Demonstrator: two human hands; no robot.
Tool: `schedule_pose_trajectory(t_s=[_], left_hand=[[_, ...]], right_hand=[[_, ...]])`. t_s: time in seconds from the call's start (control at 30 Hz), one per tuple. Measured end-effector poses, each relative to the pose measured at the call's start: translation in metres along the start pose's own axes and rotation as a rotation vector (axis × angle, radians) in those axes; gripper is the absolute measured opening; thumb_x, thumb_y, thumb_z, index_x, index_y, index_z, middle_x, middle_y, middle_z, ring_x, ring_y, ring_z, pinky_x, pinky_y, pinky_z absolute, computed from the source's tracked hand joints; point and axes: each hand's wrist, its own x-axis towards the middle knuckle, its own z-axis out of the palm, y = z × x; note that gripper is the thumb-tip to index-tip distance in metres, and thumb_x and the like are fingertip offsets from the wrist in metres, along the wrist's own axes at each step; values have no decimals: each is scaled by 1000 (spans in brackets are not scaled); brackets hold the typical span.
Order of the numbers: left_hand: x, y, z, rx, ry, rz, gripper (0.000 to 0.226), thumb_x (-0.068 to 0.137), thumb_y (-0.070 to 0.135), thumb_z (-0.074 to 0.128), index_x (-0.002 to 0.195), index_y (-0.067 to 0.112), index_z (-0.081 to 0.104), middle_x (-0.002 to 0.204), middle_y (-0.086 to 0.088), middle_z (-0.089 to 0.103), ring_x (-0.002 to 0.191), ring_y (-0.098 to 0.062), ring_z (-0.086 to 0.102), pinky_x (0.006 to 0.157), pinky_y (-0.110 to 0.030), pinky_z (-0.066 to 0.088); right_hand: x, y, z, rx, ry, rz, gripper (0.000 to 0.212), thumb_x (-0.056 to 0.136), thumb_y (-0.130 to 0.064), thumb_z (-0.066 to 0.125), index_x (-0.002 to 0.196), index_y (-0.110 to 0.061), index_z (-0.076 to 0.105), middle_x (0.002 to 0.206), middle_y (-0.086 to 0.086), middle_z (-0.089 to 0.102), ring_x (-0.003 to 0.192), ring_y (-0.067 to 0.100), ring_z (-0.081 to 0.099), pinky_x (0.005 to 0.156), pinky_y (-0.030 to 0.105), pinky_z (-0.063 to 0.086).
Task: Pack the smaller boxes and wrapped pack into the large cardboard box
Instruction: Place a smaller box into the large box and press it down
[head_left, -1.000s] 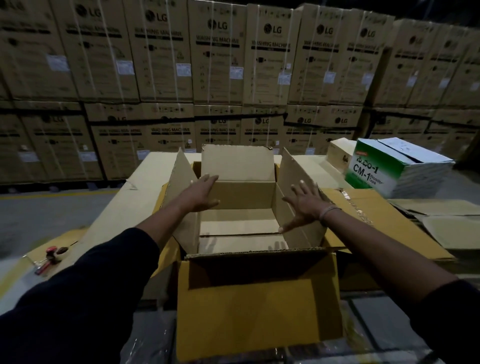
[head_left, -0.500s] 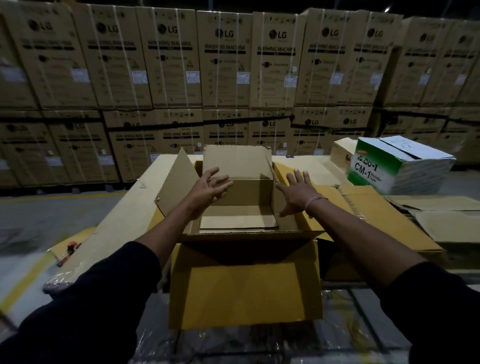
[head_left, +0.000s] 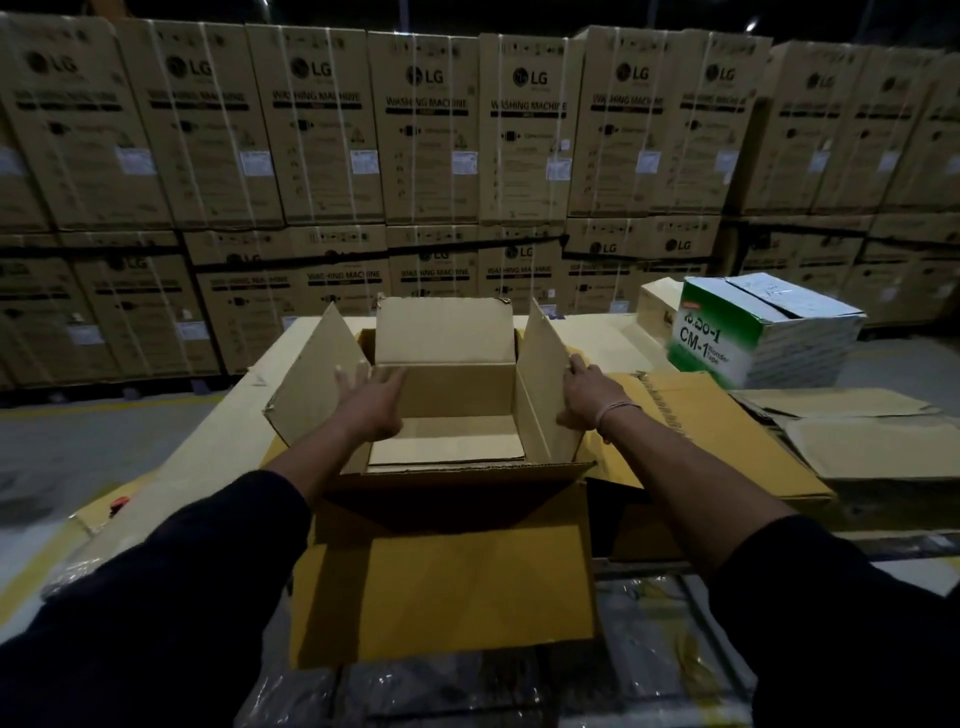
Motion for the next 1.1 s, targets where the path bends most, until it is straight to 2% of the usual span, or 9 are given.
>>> schedule_pose_trajectory(t_s=[0.13, 0.23, 0.4, 0.5, 0.6, 0.8, 0.93, 1.0, 1.1], left_hand=[[1, -41, -2, 238, 8, -159, 92, 91, 35, 64, 163, 32, 8, 169, -15, 10, 155, -44, -4, 116, -75, -5], [-2, -58, -1, 315, 16, -279, 85, 91, 34, 62, 160, 29, 12, 167, -21, 10, 154, -47, 0, 115, -74, -4], [-9, -82, 4, 296, 93, -370, 63, 97, 26, 55, 153, 18, 27, 158, -30, 24, 136, -44, 38, 104, -50, 43], [-9, -84, 1, 367, 137, -355, 47, 95, 25, 58, 138, 9, 47, 131, -24, 51, 112, -35, 54, 86, -40, 52], [-6, -77, -3, 414, 120, -355, 40, 90, 19, 65, 125, 1, 58, 114, -20, 57, 100, -30, 56, 79, -34, 54], [-5, -79, -2, 413, 84, -415, 44, 93, 19, 64, 130, -2, 54, 118, -20, 56, 105, -30, 55, 85, -34, 50], [0, -81, 0, 395, 99, -419, 49, 92, 21, 63, 134, -3, 54, 124, -25, 55, 109, -33, 54, 89, -36, 49], [2, -74, 3, 391, 86, -431, 60, 93, 24, 61, 142, -6, 46, 142, -35, 43, 124, -40, 49, 99, -41, 46], [8, -71, 8, 424, 95, -394, 71, 93, 33, 57, 152, -1, 35, 158, -41, 16, 143, -52, 27, 113, -52, 35]], right_hand=[[12, -5, 13, 202, 90, 54, 61, 104, -18, 48, 158, -7, 22, 149, 15, 41, 116, 36, 55, 93, 52, 55], [22, -6, 17, 224, 123, 83, 68, 103, -13, 49, 158, -5, 12, 131, 19, 57, 96, 35, 60, 80, 46, 55], [30, 7, 16, 150, 1, 120, 76, 96, -13, 62, 156, 2, 18, 155, 17, 33, 75, 29, 53, 57, 38, 45], [31, 14, 19, 72, -12, 60, 70, 95, -17, 65, 152, 1, 29, 163, 16, 11, 99, 36, 63, 79, 43, 56], [34, 18, 24, 57, 0, 29, 74, 95, -19, 65, 154, 1, 27, 165, 15, 1, 112, 38, 62, 89, 43, 56], [35, 17, 23, 58, 1, 26, 89, 90, -23, 71, 159, -4, 19, 161, 16, 21, 114, 37, 58, 94, 48, 56], [24, 1, 14, -181, -11, 74, 90, 91, -39, 69, 162, -14, 20, 168, 13, 1, 148, 44, 19, 119, 66, 23], [20, -13, 9, -334, -4, 133, 89, 91, -47, 62, 163, -14, 20, 169, 16, 3, 154, 47, 1, 118, 76, -2], [19, -37, 4, -516, 32, 143, 79, 93, -48, 51, 160, -11, 31, 170, 23, 1, 154, 51, -12, 113, 76, -17]])
